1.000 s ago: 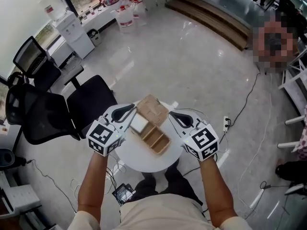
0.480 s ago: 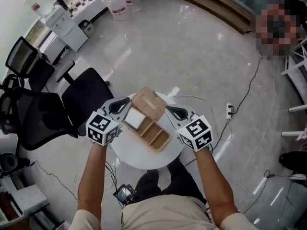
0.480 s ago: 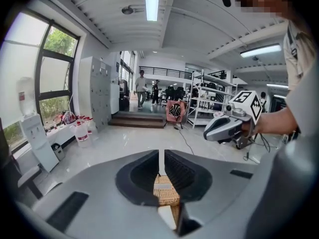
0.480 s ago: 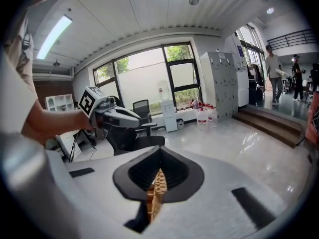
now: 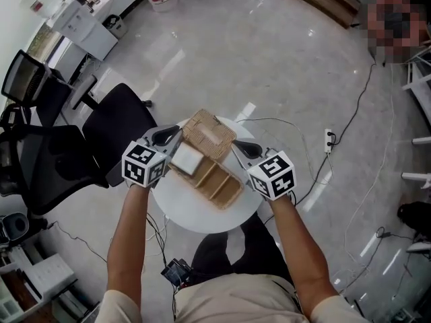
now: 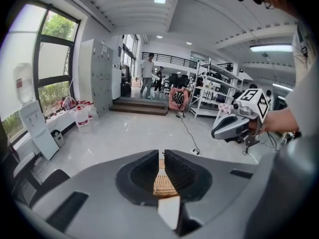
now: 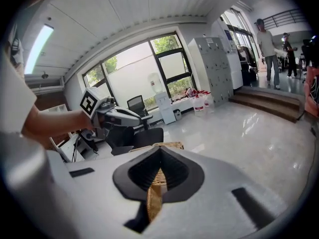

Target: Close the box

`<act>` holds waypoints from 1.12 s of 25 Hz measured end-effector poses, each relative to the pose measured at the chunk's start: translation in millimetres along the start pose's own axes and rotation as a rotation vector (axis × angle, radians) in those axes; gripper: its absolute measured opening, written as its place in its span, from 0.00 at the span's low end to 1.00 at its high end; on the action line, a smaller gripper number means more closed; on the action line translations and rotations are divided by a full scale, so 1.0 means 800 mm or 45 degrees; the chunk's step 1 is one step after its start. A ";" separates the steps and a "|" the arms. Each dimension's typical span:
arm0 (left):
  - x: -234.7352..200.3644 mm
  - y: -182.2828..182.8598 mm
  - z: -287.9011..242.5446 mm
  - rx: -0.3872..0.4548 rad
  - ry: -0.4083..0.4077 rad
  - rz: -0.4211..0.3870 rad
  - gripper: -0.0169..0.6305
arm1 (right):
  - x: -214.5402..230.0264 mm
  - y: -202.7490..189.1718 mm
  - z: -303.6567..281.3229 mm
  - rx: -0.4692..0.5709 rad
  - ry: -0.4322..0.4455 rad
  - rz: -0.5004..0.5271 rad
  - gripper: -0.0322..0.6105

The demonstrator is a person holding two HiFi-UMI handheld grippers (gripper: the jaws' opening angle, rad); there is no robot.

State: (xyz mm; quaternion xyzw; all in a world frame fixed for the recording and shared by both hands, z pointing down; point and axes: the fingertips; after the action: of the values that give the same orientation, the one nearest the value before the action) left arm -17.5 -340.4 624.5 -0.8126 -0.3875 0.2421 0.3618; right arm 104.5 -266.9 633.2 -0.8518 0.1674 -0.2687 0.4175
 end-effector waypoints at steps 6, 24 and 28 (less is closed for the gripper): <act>-0.027 -0.028 -0.047 -0.081 -0.003 0.014 0.08 | 0.028 -0.046 -0.037 -0.049 -0.001 -0.124 0.04; -0.076 -0.101 -0.144 -0.241 -0.008 0.085 0.09 | 0.081 -0.148 -0.105 -0.067 0.013 -0.657 0.17; -0.080 -0.106 -0.153 -0.236 -0.014 0.120 0.10 | 0.090 -0.162 -0.112 -0.050 0.034 -0.805 0.23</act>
State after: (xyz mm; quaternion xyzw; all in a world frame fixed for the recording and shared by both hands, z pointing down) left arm -10.6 -404.1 773.7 -0.8586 -0.3715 0.2263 0.2711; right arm 116.2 -282.4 805.5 -0.8659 -0.0951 -0.3930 0.2944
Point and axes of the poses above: the fingertips, and each gripper's own axes: z backward along the fingers, x to its right, y out of its top
